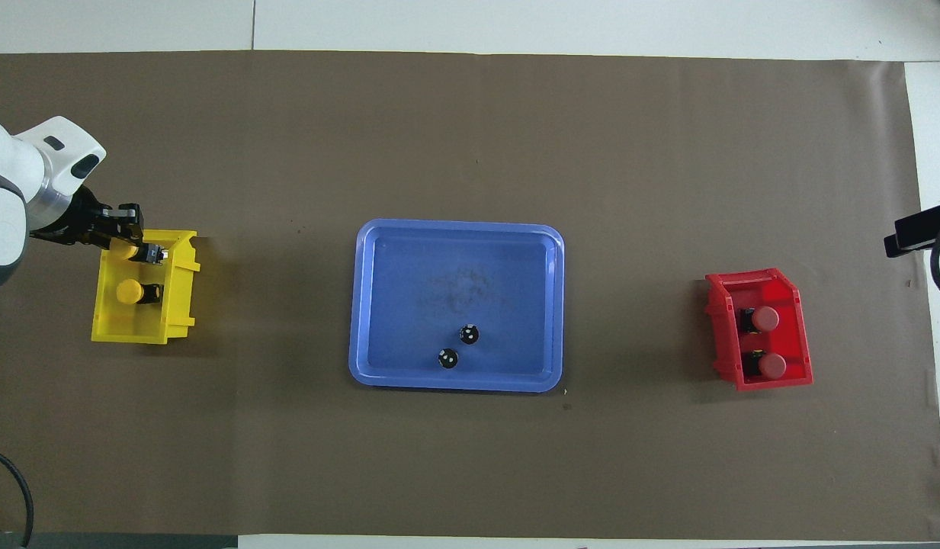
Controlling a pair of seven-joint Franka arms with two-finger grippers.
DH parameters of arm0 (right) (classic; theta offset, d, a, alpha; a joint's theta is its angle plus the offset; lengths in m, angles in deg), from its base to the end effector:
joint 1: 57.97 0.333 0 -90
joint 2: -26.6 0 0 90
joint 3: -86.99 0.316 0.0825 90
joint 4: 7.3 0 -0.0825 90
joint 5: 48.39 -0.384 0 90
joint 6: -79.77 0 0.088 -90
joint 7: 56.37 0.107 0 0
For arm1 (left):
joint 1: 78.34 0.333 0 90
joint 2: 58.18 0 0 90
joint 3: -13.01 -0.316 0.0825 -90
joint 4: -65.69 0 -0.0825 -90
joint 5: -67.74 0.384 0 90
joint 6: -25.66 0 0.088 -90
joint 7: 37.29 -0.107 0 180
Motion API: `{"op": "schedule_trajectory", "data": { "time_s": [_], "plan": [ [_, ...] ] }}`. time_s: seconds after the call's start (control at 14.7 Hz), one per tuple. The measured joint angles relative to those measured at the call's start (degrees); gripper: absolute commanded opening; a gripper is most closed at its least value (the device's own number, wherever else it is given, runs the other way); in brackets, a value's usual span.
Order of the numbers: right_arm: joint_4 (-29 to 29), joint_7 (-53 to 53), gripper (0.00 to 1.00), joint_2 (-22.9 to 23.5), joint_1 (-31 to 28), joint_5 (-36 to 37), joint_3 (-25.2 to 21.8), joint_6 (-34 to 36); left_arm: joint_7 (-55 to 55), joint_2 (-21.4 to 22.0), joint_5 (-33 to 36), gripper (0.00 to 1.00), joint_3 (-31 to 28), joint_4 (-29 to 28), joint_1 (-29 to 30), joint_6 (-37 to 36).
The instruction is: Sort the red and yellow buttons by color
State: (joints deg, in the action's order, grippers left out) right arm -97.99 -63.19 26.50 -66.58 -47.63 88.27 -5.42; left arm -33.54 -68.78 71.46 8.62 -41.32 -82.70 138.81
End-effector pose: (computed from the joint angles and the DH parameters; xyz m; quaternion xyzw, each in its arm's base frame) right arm 0.5397 -0.0709 0.6129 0.9989 -0.0047 -0.0476 0.0008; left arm 0.5972 0.0026 0.4105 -0.9984 -0.0187 0.0375 0.0376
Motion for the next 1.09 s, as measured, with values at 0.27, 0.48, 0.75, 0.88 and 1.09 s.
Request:
{"op": "schedule_trajectory", "data": {
  "time_s": [0.27,0.48,0.75,0.88,1.09],
  "plan": [
    [0.0,0.1,1.00,-0.1,0.0,0.0,0.0,0.0,-0.1,-0.1,0.0,0.02,0.0,-4.0,0.1,5.1],
    [0.0,0.2,1.00,-0.2,0.0,0.0,-0.2,0.0,-0.1,-0.1,0.0,0.02,0.0,-6.0,0.7,7.8],
    [0.0,0.2,1.00,-0.3,0.0,0.0,-0.2,0.0,-0.4,-0.1,0.0,0.63,0.0,-6.3,1.0,9.6],
    [0.0,0.2,1.00,-0.3,0.0,0.0,-0.2,0.0,-0.4,-0.1,0.0,0.69,0.0,-6.3,1.0,9.8],
    [0.0,0.2,1.00,-0.3,0.1,0.0,-0.1,0.0,-0.4,-0.1,0.0,0.76,0.1,-6.3,1.0,9.9]
  ]
}}
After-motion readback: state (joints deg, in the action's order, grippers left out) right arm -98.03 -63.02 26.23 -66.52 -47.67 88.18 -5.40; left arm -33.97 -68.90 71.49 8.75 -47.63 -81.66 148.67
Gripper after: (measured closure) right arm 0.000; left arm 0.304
